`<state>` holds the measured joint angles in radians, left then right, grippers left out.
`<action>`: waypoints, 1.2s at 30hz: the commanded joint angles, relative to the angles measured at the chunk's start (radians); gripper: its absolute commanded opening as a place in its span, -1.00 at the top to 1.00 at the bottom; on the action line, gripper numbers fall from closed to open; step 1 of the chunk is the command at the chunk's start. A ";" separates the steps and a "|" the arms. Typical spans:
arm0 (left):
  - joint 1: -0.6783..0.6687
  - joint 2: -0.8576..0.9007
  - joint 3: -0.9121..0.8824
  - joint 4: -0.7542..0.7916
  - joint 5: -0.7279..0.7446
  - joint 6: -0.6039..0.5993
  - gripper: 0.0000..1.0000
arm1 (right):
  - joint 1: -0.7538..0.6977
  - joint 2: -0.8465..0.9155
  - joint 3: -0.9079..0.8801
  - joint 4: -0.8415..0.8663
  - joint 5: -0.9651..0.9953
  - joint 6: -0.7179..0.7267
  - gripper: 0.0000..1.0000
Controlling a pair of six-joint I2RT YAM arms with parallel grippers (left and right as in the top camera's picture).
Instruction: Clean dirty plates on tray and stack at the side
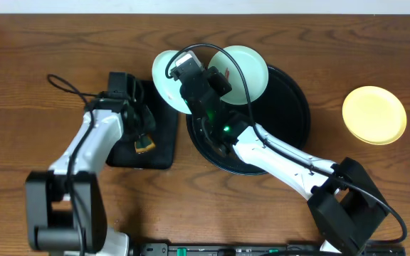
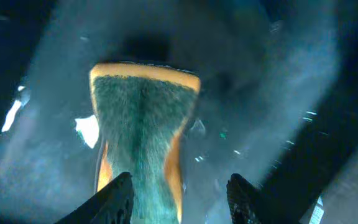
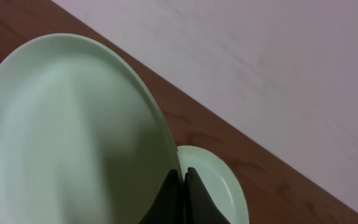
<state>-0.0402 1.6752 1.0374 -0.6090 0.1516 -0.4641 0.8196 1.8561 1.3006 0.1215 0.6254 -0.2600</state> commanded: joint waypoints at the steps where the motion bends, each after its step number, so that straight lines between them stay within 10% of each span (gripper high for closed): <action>1: 0.002 0.080 -0.010 0.020 -0.006 0.019 0.06 | -0.015 -0.005 0.012 -0.008 -0.015 0.052 0.98; 7: 0.002 0.139 -0.010 0.054 -0.005 0.018 0.85 | -0.021 -0.006 0.012 -0.021 -0.035 0.074 0.98; 17: 0.003 0.055 0.038 0.098 0.277 0.007 0.86 | -0.029 -0.006 0.012 -0.021 -0.058 0.080 0.98; 36: -0.043 -0.031 0.026 0.241 0.286 -0.128 0.85 | -0.025 -0.006 0.012 -0.021 -0.106 0.079 0.98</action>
<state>-0.0647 1.6131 1.0451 -0.3985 0.4206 -0.5362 0.7967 1.8561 1.3006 0.0975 0.5327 -0.1993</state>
